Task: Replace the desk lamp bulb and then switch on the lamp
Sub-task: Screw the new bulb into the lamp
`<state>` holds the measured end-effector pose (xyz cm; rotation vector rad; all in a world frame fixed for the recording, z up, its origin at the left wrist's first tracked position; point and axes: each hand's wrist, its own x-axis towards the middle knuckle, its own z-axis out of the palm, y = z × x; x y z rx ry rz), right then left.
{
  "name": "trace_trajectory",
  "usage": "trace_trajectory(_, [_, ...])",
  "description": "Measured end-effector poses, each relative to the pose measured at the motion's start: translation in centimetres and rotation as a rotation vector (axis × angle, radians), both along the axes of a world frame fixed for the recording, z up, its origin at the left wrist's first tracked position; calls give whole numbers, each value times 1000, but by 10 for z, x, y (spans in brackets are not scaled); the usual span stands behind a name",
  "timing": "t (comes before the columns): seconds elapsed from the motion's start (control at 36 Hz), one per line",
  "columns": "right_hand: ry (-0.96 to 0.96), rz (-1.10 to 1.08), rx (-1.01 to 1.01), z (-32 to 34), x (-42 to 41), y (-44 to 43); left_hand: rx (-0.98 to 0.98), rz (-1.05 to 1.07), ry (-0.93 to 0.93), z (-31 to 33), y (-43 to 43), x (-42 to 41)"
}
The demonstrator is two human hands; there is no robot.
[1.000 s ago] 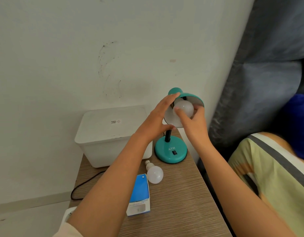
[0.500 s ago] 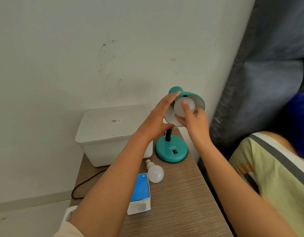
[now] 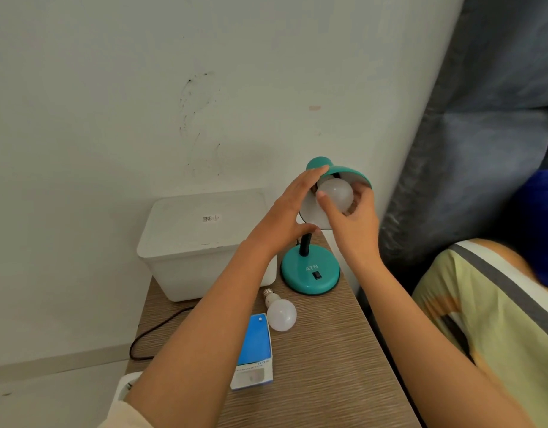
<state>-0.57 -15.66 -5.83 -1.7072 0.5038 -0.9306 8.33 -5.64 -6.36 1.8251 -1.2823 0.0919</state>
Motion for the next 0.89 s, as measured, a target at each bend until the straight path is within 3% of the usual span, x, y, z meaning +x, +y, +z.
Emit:
trace_trajectory(0.11, [19, 34, 81, 0, 2, -4, -11, 0, 3, 0, 1, 0])
trace_trajectory(0.25, [5, 4, -16, -1, 2, -2, -11, 3, 12, 0, 0, -1])
trace_trajectory(0.33, [22, 46, 110, -1, 3, -4, -19, -1, 22, 1, 1, -2])
trace_trajectory(0.44, [-11, -1, -49, 0, 0, 0, -10, 6, 17, 1, 0, -2])
trace_trajectory(0.56, [27, 64, 64, -1, 1, -4, -14, 4, 18, 2, 1, -2])
trace_trajectory(0.64, [9, 12, -76, 0, -2, -1, -5, 11, 2, 1, 0, -2])
trace_trajectory(0.75, [69, 52, 24, -1, 0, -6, -8, 12, -2, 1, 0, -2])
trace_trajectory(0.89, [28, 9, -80, 0, -2, -3, -6, 14, 2, 1, 0, -2])
